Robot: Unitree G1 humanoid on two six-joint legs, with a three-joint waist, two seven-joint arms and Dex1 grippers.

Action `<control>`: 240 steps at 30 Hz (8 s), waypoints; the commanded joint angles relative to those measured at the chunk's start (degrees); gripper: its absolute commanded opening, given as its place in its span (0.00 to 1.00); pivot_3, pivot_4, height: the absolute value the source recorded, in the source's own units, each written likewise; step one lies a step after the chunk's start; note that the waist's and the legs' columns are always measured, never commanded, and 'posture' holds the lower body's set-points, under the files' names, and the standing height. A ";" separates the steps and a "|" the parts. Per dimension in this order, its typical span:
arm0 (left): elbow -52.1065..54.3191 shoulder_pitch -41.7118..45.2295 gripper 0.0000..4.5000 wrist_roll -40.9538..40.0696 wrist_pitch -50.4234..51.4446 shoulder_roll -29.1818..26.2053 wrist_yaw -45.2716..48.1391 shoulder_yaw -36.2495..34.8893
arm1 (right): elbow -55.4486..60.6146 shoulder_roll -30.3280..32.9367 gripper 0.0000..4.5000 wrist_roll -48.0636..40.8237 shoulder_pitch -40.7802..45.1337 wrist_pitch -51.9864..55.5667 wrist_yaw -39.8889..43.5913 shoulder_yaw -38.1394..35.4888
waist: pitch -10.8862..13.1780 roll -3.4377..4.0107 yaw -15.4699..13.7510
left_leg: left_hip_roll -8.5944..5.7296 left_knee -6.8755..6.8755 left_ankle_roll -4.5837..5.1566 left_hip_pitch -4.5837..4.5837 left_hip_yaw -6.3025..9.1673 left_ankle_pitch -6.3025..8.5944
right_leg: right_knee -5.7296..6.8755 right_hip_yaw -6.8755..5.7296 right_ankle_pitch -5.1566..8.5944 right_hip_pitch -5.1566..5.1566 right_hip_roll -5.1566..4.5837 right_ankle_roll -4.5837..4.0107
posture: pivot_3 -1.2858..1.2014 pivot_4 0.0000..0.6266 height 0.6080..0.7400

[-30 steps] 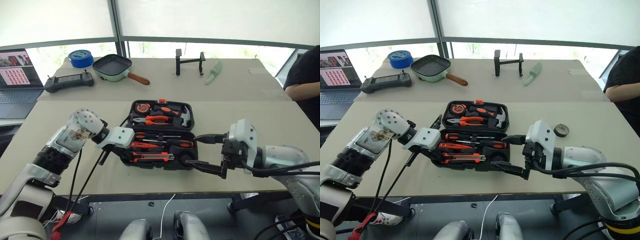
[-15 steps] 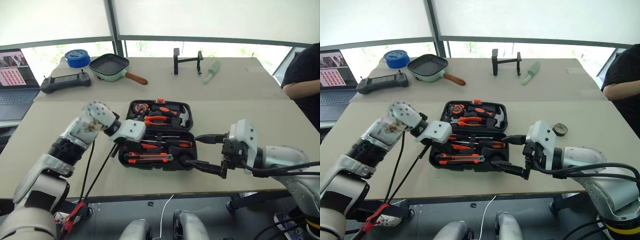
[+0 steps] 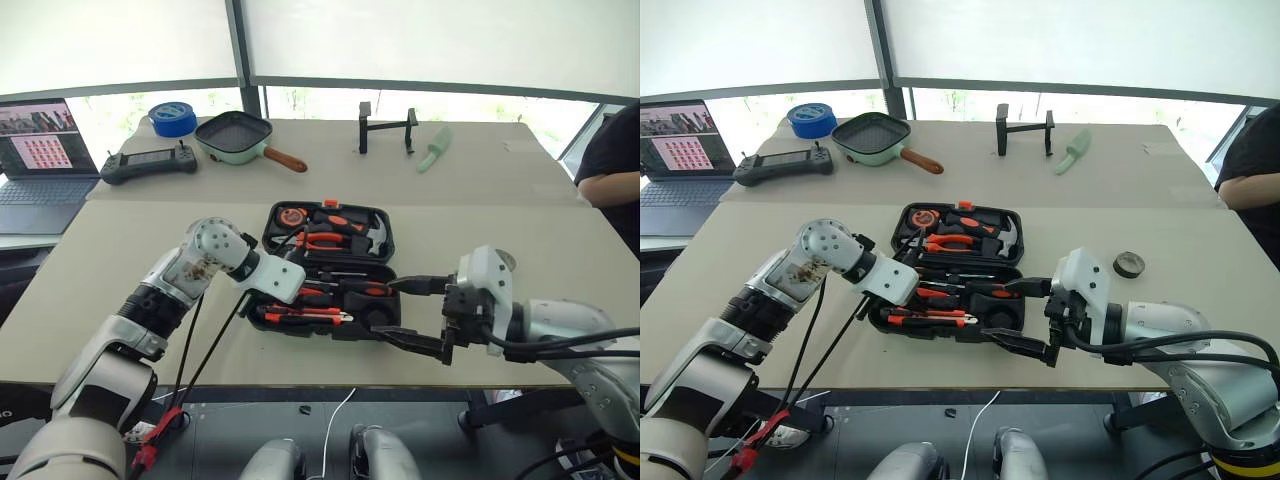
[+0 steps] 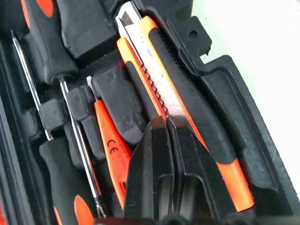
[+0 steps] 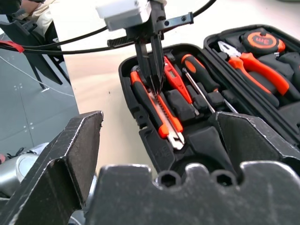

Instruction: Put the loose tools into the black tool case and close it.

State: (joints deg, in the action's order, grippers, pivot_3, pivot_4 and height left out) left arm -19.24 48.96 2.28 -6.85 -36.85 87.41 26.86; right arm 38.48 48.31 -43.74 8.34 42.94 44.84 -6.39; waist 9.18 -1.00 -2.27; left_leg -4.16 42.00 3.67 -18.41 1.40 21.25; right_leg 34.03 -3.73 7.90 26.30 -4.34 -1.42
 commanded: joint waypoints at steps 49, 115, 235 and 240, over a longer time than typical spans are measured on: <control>34.35 -11.45 1.00 -37.75 45.22 -10.35 -6.08 -26.10 | -55.06 6.66 1.00 32.55 19.98 -20.26 7.12 5.69 | 0.10 0.10 2.57 | 0.02 -0.30 -0.44 0.34 -0.33 -0.20 | 0.05 0.56 0.12 0.03 0.07 -0.03 | 0.52 0.24 1.00; 29.76 -13.22 1.00 -26.61 29.58 -11.02 -2.90 -16.64 | -23.82 -1.34 0.09 35.67 28.18 -12.50 29.58 31.26 | 0.49 0.65 1.64 | -0.03 -0.18 -0.39 -0.12 -0.01 -0.15 | 0.01 -0.04 0.13 0.34 -0.05 -0.11 | 0.52 0.24 1.00; 7.95 -12.27 0.00 -15.26 20.55 10.70 -40.83 -27.90 | -41.66 -17.33 0.00 34.42 27.72 -19.78 -13.08 6.06 | 0.26 0.55 2.98 | -0.19 0.19 -0.63 -0.79 -0.08 -0.33 | 0.88 -0.11 -0.11 1.19 -0.10 -0.21 | 0.52 0.24 1.00; 10.46 -19.75 0.00 -10.96 9.19 9.74 -42.18 -26.46 | -38.73 -17.46 0.00 37.60 18.92 -29.69 -14.85 5.40 | 0.23 0.57 2.92 | -0.22 0.08 -0.63 -0.65 -0.10 -0.33 | 0.70 -0.15 -0.11 1.03 -0.08 -0.20 | 0.52 0.24 1.00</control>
State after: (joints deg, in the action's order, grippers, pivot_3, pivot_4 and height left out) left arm -10.70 30.58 -10.38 6.26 -26.79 44.40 -1.58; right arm -2.15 30.69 -7.45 28.61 16.65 29.95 -0.97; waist 9.41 -0.43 0.65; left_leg -4.36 42.04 3.04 -18.92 1.30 20.93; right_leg 34.58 -3.87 7.79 27.13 -4.40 -1.62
